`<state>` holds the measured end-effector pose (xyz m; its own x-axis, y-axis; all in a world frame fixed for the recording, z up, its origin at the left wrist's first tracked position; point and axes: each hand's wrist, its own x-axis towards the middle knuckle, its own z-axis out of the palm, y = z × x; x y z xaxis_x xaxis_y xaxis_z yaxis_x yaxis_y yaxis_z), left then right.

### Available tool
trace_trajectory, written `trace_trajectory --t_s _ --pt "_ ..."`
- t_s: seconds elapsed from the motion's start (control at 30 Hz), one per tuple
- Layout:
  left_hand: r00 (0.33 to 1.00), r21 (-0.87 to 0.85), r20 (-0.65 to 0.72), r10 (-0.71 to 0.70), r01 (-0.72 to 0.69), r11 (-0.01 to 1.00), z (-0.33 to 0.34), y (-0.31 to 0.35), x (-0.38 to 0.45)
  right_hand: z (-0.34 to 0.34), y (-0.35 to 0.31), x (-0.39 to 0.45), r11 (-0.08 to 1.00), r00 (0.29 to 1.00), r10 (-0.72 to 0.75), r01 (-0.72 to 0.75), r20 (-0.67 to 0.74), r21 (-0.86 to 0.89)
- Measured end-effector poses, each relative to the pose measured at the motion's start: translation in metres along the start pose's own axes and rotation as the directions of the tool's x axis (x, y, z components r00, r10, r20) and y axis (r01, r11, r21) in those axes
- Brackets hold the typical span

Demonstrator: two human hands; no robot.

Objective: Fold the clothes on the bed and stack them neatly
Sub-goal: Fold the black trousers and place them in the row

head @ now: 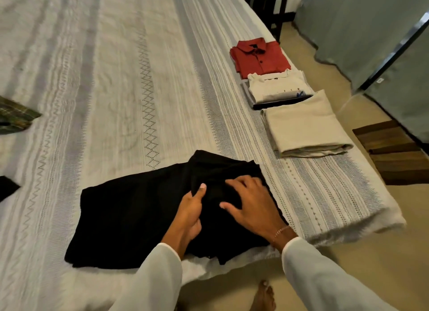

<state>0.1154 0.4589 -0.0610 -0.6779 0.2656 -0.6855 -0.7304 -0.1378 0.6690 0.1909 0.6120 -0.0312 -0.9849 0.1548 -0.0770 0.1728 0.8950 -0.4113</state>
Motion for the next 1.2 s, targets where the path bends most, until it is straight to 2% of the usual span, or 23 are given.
trace_trajectory --t_s 0.07,0.13,0.17,0.23,0.27,0.33,0.43,0.47,0.5,0.53,0.57,0.6,0.63,0.67,0.7,0.73,0.77,0.87,1.0,1.07,1.13,1.17,1.2 --pt "1.0 -0.006 -0.005 -0.008 0.008 1.0 -0.01 -0.003 0.008 0.013 0.008 -0.002 0.995 0.996 0.032 -0.024 0.077 -0.099" --pt "0.997 0.088 -0.059 0.052 -0.047 0.995 -0.017 -0.006 0.016 0.024 0.008 -0.002 0.981 0.989 0.012 0.017 0.15 -0.194" --pt "0.985 0.221 -0.111 0.129 -0.102 0.97 -0.017 -0.007 0.02 0.028 0.008 -0.001 0.971 0.987 -0.004 0.042 0.162 -0.233" --pt "0.922 0.523 -0.168 0.348 -0.216 0.825 -0.02 -0.011 0.022 0.041 0.007 0.005 0.957 0.986 -0.002 0.049 0.165 -0.285" --pt "0.884 0.605 -0.148 0.444 -0.274 0.748 -0.021 -0.012 0.023 0.047 0.008 0.008 0.953 0.987 0.023 0.027 0.159 -0.3" --pt "0.833 0.647 -0.06 0.55 -0.387 0.657 -0.021 -0.015 0.021 0.056 0.01 0.016 0.947 0.987 0.095 -0.049 0.131 -0.319" --pt "0.8 0.615 0.131 0.586 -0.529 0.584 -0.025 -0.021 0.018 0.065 0.009 0.026 0.939 0.978 0.191 -0.157 0.087 -0.305" --pt "0.776 0.636 0.188 0.602 -0.563 0.528 -0.026 -0.022 0.019 0.069 0.009 0.029 0.938 0.975 0.207 -0.173 0.085 -0.301" --pt "0.735 0.698 0.238 0.635 -0.584 0.415 -0.025 -0.022 0.021 0.072 0.01 0.03 0.937 0.973 0.212 -0.176 0.089 -0.302" --pt "0.674 0.766 0.31 0.67 -0.595 0.244 -0.024 -0.024 0.023 0.075 0.012 0.031 0.937 0.973 0.208 -0.17 0.098 -0.304" --pt "0.614 0.812 0.416 0.67 -0.583 0.03 -0.022 -0.024 0.025 0.077 0.014 0.03 0.939 0.973 0.204 -0.162 0.11 -0.304" --pt "0.584 0.811 0.529 0.615 -0.562 -0.163 -0.02 -0.027 0.026 0.078 0.016 0.029 0.94 0.974 0.192 -0.148 0.119 -0.307" --pt "0.613 0.792 0.597 0.517 -0.554 -0.258 -0.021 -0.03 0.028 0.079 0.018 0.028 0.941 0.975 0.179 -0.131 0.131 -0.313" --pt "0.671 0.787 0.614 0.415 -0.563 -0.254 -0.024 -0.034 0.031 0.079 0.02 0.026 0.941 0.978 0.154 -0.101 0.141 -0.324" --pt "0.728 0.796 0.604 0.325 -0.575 -0.189 -0.03 -0.037 0.034 0.078 0.023 0.022 0.939 0.98 0.115 -0.053 0.164 -0.341" --pt "0.757 0.8 0.597 0.265 -0.585 -0.132 -0.037 -0.038 0.039 0.076 0.027 0.016 0.934 0.98 0.06 0.013 0.192 -0.358" --pt "0.765 0.795 0.606 0.219 -0.594 -0.122 -0.042 -0.04 0.042 0.074 0.032 0.011 0.926 0.975 0.009 0.077 0.224 -0.371" --pt "0.759 0.745 0.646 0.079 -0.605 -0.28 -0.048 -0.039 0.04 0.062 0.051 -0.001 0.917 0.954 -0.041 0.154 0.297 -0.367" --pt "0.76 0.691 0.65 0.023 -0.578 -0.435 -0.047 -0.036 0.043 0.046 0.061 -0.001 0.914 0.936 0.01 0.134 0.352 -0.382" --pt "0.775 0.691 0.632 0.02 -0.551 -0.467 -0.043 -0.034 0.042 0.044 0.066 -0.003 0.953 0.94 0.067 0.039 0.335 -0.3" --pt "0.805 0.745 0.59 0.06 -0.515 -0.425 -0.037 -0.03 0.037 0.039 0.065 -0.008 0.979 0.951 0.202 -0.192 0.235 -0.066" --pt "0.826 0.785 0.557 0.091 -0.486 -0.385 -0.034 -0.03 0.034 0.037 0.066 -0.01 0.937 0.934 0.319 -0.336 0.158 0.095" --pt "0.847 0.819 0.52 0.114 -0.456 -0.347 -0.032 -0.028 0.034 0.033 0.066 -0.008 0.857 0.888 0.449 -0.46 0.101 0.231"
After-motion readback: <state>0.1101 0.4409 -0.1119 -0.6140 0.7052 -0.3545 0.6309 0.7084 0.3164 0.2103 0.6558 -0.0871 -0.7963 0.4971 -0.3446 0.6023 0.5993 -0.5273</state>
